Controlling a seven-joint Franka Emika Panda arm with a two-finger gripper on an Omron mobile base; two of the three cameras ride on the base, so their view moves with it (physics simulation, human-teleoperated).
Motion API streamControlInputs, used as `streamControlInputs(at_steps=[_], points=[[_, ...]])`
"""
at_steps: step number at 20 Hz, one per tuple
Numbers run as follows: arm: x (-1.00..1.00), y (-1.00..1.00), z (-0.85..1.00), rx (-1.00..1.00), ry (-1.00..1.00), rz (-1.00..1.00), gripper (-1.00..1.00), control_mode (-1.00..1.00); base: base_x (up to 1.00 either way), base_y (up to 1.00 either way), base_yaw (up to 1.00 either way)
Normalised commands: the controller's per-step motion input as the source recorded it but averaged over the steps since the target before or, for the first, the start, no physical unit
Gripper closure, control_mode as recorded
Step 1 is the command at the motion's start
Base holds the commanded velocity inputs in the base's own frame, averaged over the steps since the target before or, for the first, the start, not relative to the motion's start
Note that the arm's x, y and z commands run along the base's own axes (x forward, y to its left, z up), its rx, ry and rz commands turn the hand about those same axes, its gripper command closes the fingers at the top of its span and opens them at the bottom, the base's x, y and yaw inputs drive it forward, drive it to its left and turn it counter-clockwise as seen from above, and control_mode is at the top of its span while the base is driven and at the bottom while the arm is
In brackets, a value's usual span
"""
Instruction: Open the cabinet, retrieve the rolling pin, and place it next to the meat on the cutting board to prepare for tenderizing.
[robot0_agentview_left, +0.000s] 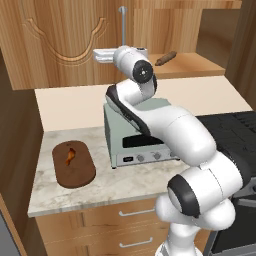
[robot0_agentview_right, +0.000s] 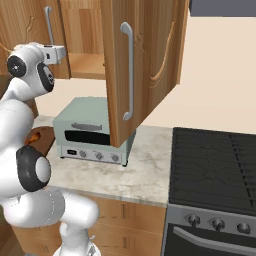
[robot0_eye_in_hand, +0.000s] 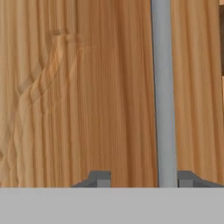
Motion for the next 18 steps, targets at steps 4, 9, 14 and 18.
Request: streamControlInputs(at_steps=[4,9,14,18], points=[[0.00,0.77,-0.05,0.00,0.00,0.10,1.00,-1.00,0.00,0.00,0.00],[-0.09,0.83,-0.09,0.00,0.00,0.06,1.00,-1.00,0.00,0.00,0.00],[-0.30,0.91,-0.01,-0.06,0.00,0.00,1.00,-1.00,0.00,0.00,0.00],[-0.45,0.74,0.00,-0.04,0.00,0.00,1.00,-1.00,0.00,0.00,0.00]])
